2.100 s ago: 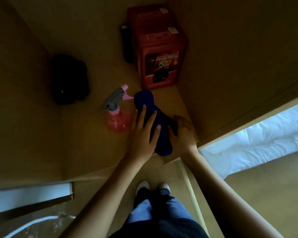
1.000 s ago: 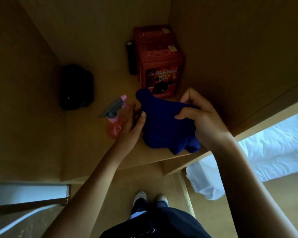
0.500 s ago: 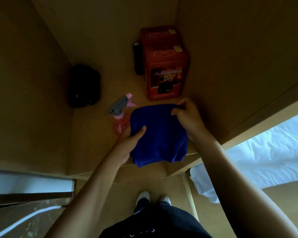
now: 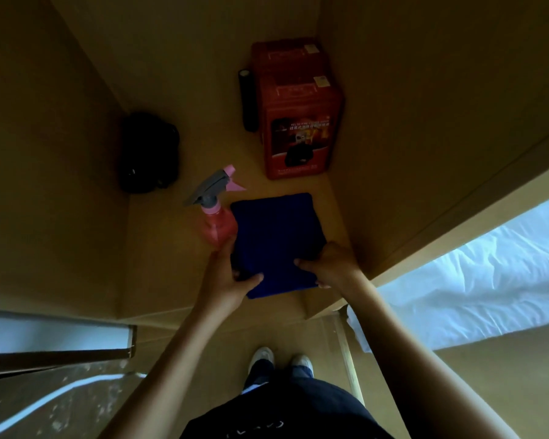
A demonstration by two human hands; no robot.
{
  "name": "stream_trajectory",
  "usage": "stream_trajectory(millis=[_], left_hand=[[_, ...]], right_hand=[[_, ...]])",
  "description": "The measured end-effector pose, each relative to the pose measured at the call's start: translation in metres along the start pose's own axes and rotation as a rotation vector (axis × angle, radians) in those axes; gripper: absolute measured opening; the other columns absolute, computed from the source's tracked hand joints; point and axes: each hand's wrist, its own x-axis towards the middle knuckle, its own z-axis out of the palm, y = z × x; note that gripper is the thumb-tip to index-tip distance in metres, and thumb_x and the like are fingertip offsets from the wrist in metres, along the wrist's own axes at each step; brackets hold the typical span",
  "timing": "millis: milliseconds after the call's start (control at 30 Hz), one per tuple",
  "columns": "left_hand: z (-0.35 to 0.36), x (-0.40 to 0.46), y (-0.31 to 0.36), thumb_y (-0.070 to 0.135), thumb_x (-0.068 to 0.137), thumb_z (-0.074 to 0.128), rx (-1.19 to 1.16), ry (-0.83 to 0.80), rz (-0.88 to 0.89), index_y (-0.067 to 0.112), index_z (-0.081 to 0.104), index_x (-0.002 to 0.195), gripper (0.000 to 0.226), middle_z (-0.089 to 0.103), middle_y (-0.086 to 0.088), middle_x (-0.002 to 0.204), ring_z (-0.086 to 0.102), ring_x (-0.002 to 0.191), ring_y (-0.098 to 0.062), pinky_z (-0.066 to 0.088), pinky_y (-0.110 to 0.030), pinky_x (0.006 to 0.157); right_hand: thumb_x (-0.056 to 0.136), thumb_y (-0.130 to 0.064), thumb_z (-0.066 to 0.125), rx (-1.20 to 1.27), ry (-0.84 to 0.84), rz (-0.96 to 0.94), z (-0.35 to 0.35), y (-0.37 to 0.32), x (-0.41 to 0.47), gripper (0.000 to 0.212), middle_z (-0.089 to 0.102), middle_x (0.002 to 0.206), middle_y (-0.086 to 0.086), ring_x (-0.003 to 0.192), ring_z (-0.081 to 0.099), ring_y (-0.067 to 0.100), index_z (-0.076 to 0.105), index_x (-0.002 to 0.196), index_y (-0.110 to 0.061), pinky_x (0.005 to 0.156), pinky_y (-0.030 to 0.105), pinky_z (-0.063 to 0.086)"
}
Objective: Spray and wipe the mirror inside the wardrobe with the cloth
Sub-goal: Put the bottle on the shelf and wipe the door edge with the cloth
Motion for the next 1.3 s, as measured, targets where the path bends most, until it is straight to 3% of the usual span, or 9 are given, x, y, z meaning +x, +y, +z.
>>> stream_trajectory(millis=[100,167,300,367,600,700,1000,1200,1300], left_hand=[[0.0,0.002,0.003,0.031,0.088,0.069,-0.098,0.077,-0.138,0.008,0.063,0.099,0.026,0.069,-0.003,0.095,0.067,0.092,-0.02,0.053,-0.031,0.075],[0.001,0.002,0.003,0.035,0.091,0.063,-0.098,0.122,-0.25,0.011,0.06,0.079,0.027,0.064,-0.005,0.078,0.063,0.077,-0.023,0.05,-0.036,0.07],[-0.003,0.005,0.01,0.021,0.091,0.063,-0.286,0.193,-0.345,0.024,0.06,0.086,0.006,0.066,0.0,0.091,0.063,0.079,-0.016,0.053,-0.031,0.064],[-0.006,0.005,0.018,0.021,0.09,0.063,-0.451,0.183,-0.436,0.026,0.06,0.091,0.006,0.066,0.002,0.096,0.064,0.084,-0.013,0.052,-0.026,0.061],[-0.001,-0.008,0.04,0.022,0.087,0.064,-0.945,0.039,-0.764,0.015,0.06,0.1,0.016,0.047,-0.014,0.111,0.043,0.113,-0.033,0.047,-0.059,0.078],[0.004,-0.013,0.05,0.026,0.086,0.065,-1.074,0.014,-0.775,0.014,0.063,0.105,0.022,0.044,-0.017,0.116,0.04,0.116,-0.036,0.047,-0.058,0.083],[0.012,-0.016,0.067,0.021,0.091,0.059,-1.519,-0.016,-0.723,0.009,0.059,0.116,0.028,0.058,-0.023,0.12,0.06,0.105,-0.034,0.049,-0.049,0.083],[0.007,0.004,0.086,0.005,0.09,0.06,-1.229,0.186,-0.508,0.004,0.062,0.093,0.003,0.066,-0.011,0.101,0.067,0.089,-0.018,0.057,-0.027,0.069],[0.002,0.005,0.085,0.0,0.089,0.061,-1.097,0.282,-0.333,0.005,0.061,0.102,0.014,0.068,-0.003,0.09,0.071,0.074,-0.007,0.055,-0.017,0.059]], right_hand=[[0.081,-0.051,0.073,-0.006,-0.018,0.008,0.005,0.003,-0.006,0.042,0.058,0.054,-0.002,0.052,0.057,0.013,0.052,0.068,-0.017,0.055,0.028,0.049],[0.084,-0.049,0.071,-0.024,-0.033,0.037,0.001,0.001,-0.008,0.038,0.056,0.062,-0.001,0.053,0.053,0.012,0.053,0.071,-0.017,0.049,0.022,0.043],[0.086,-0.029,0.071,0.636,-0.131,0.185,-0.018,-0.019,-0.019,0.032,0.061,0.093,0.004,0.073,0.066,0.016,0.057,0.11,-0.013,0.056,0.023,0.057],[0.086,-0.016,0.07,1.034,-0.211,0.191,-0.029,-0.031,-0.027,0.029,0.057,0.109,0.007,0.087,0.068,0.025,0.055,0.11,-0.016,0.061,0.029,0.06],[0.091,-0.006,0.057,1.621,-0.357,0.182,-0.043,-0.067,-0.041,0.024,0.053,0.118,0.029,0.104,0.059,0.044,0.052,0.114,-0.01,0.076,0.052,0.056],[0.092,-0.009,0.053,1.761,-0.412,0.193,-0.041,-0.068,-0.042,0.04,0.054,0.129,0.029,0.114,0.056,0.045,0.049,0.132,-0.006,0.078,0.057,0.053],[0.081,-0.015,0.05,1.825,-0.453,0.216,-0.027,-0.053,-0.039,0.042,0.07,0.114,0.019,0.103,0.068,0.037,0.057,0.122,-0.01,0.084,0.068,0.045],[0.072,-0.006,0.052,1.809,-0.349,0.218,-0.036,-0.06,-0.034,0.048,0.069,0.112,0.023,0.099,0.069,0.041,0.057,0.119,-0.01,0.074,0.061,0.054],[0.067,-0.001,0.053,1.737,-0.292,0.192,-0.041,-0.057,-0.034,0.05,0.067,0.114,0.02,0.092,0.071,0.04,0.058,0.115,-0.013,0.068,0.055,0.059]])
